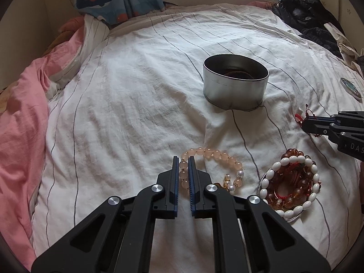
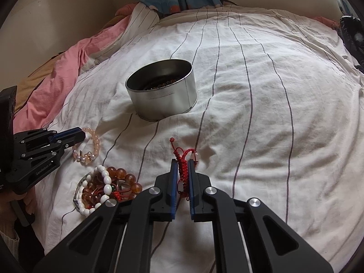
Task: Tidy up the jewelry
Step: 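Lift the red cord bracelet slightly with the right gripper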
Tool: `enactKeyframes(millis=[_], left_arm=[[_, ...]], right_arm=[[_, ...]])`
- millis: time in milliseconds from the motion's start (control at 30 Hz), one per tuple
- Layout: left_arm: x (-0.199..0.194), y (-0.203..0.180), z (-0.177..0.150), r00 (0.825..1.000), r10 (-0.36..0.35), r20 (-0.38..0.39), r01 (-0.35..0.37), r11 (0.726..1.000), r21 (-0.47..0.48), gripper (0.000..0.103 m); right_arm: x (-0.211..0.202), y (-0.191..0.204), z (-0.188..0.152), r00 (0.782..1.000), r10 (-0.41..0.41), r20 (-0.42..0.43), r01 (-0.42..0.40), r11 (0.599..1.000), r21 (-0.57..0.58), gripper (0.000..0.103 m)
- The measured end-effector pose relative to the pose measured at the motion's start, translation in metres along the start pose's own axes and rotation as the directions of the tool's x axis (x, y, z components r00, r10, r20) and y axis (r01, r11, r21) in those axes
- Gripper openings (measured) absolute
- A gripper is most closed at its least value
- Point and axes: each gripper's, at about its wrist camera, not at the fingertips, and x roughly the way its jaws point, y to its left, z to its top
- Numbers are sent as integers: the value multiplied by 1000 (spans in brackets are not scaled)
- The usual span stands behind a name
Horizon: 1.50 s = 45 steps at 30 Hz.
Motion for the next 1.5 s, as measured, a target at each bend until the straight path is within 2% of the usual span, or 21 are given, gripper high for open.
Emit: enactKeyframes(millis=[467, 500, 533, 567, 633, 667, 700, 733, 833, 933, 967, 1067, 1100, 1133, 1167, 1200, 1267, 1300, 1367, 1500], left_arm=[[5, 2, -1, 1000, 3, -21, -3, 1000, -11, 9], [6, 2, -1, 1000, 3, -27, -4, 1000, -11, 11], [7, 3, -1, 1000, 9, -30, -10, 1000, -13, 21], [7, 3, -1, 999, 17, -30, -18, 1000, -14, 36], [6, 3, -1, 999, 30, -20, -30, 999, -17, 49], [6, 4, -1, 999, 31, -18, -31, 999, -20, 53], [6, 4, -1, 999, 32, -21, -32, 999, -23, 55], [8, 4, -1, 999, 35, -28, -36, 999, -27, 59], [10, 5, -2, 998, 41, -39, -42, 999, -28, 63], [9, 4, -2, 998, 53, -35, -54, 998, -20, 70], [9, 4, -2, 998, 47, -36, -48, 999, -19, 70], [10, 1, -2, 999, 21, -40, -21, 1000, -7, 67], [10, -1, -3, 999, 9, -40, -9, 1000, -3, 62], [10, -1, -3, 999, -11, -43, 11, 1000, -4, 44], [10, -1, -3, 998, -33, -52, 32, 999, -9, 25], [10, -1, -4, 997, -47, -54, 46, 999, -15, 22], [8, -1, -4, 997, -55, -47, 55, 998, -14, 9], [8, 0, -4, 997, -64, -43, 63, 998, -23, 9], [5, 3, -3, 997, -74, -28, 73, 997, -40, 8], [-2, 5, -1, 997, -82, 9, 83, 995, -56, 8]], right_arm=[[5, -2, -1, 1000, -15, -20, 15, 1000, -2, 9], [6, -2, -1, 999, -22, -23, 22, 1000, -2, 9], [8, -3, -2, 999, -29, -29, 29, 1000, -3, 10], [9, -2, -2, 999, -32, -39, 31, 999, -7, 11], [10, -2, -3, 999, -33, -41, 33, 999, -4, 19], [10, -2, -3, 999, -36, -39, 35, 999, -7, 30], [10, -1, -3, 999, -38, -39, 37, 999, -12, 35], [10, 0, -3, 998, -42, -40, 41, 999, -17, 35], [12, 2, -4, 997, -58, -44, 56, 998, -34, 38], [7, 2, -3, 998, -64, -29, 63, 998, -26, 54], [4, 1, -3, 997, -77, -16, 77, 997, -23, 62], [6, 0, -4, 995, -95, -37, 93, 995, -41, 63], [11, 2, -5, 993, -106, -52, 102, 993, -59, 63], [13, 7, -7, 990, -131, -55, 126, 988, -94, 61], [14, 13, -8, 989, -140, -52, 132, 983, -129, 50], [14, 16, -9, 990, -133, -56, 124, 982, -140, 37], [12, 15, -8, 990, -131, -55, 123, 983, -139, 22], [11, 11, -7, 992, -115, -57, 107, 987, -120, 14], [8, 0, -5, 997, -53, -58, 50, 997, -54, 13], [4, -7, -2, 999, 17, -43, -17, 1000, 13, 13]])
